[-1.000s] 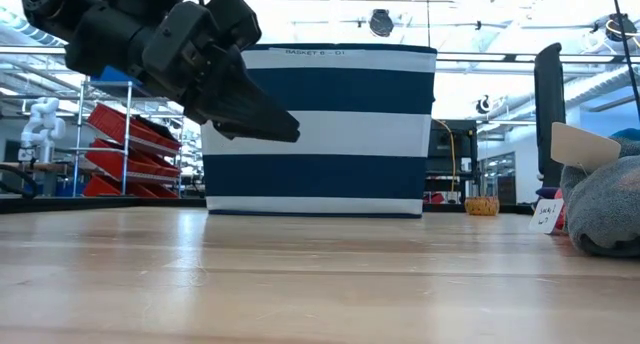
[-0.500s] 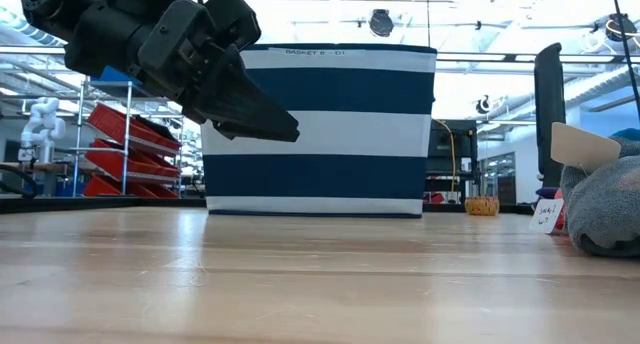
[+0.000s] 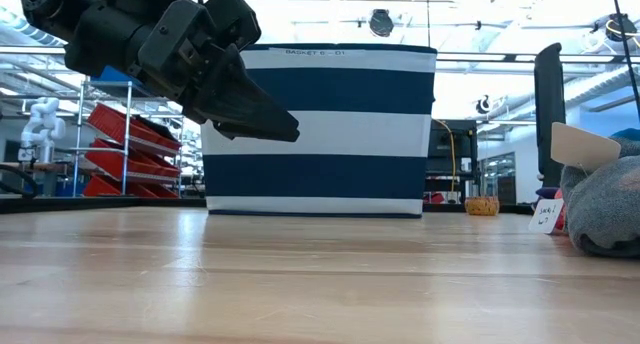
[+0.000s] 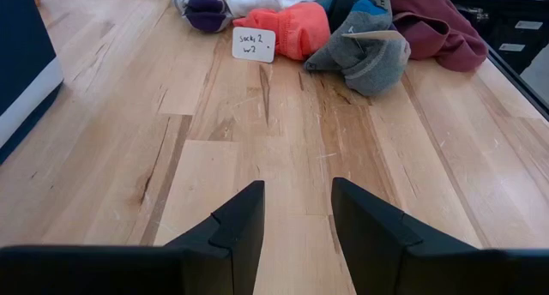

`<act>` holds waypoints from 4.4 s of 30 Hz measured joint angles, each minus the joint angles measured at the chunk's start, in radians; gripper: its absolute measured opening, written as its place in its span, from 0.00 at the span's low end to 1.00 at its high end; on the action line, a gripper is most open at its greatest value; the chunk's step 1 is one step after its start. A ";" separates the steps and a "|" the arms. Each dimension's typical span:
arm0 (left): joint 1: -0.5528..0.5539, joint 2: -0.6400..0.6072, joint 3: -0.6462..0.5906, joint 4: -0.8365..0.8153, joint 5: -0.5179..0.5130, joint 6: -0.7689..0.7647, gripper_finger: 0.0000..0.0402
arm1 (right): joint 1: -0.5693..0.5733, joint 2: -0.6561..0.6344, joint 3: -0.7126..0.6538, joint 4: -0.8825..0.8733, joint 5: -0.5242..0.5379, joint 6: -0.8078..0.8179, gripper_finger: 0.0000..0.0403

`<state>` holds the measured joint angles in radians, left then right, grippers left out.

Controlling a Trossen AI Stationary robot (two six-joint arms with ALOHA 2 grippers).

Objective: Sort clothes
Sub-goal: Put the red underwear into the blue laundry bin

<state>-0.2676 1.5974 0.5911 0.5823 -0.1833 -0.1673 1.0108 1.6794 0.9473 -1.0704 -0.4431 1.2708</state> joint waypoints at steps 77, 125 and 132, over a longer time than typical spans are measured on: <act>0.000 0.000 0.000 0.003 -0.145 -0.008 0.36 | -0.850 -0.001 1.288 0.459 1.148 -1.528 0.00; 0.094 0.000 0.000 -0.016 -0.147 0.074 0.36 | -1.542 0.125 1.017 0.131 0.573 -1.131 0.01; 0.099 0.000 0.000 -0.016 -0.146 0.071 0.36 | -1.542 0.125 1.017 0.057 0.607 -1.088 0.15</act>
<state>-0.1688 1.5974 0.5915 0.5667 -0.3294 -0.0963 -0.5316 1.8042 1.9644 -1.0134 0.1642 0.1832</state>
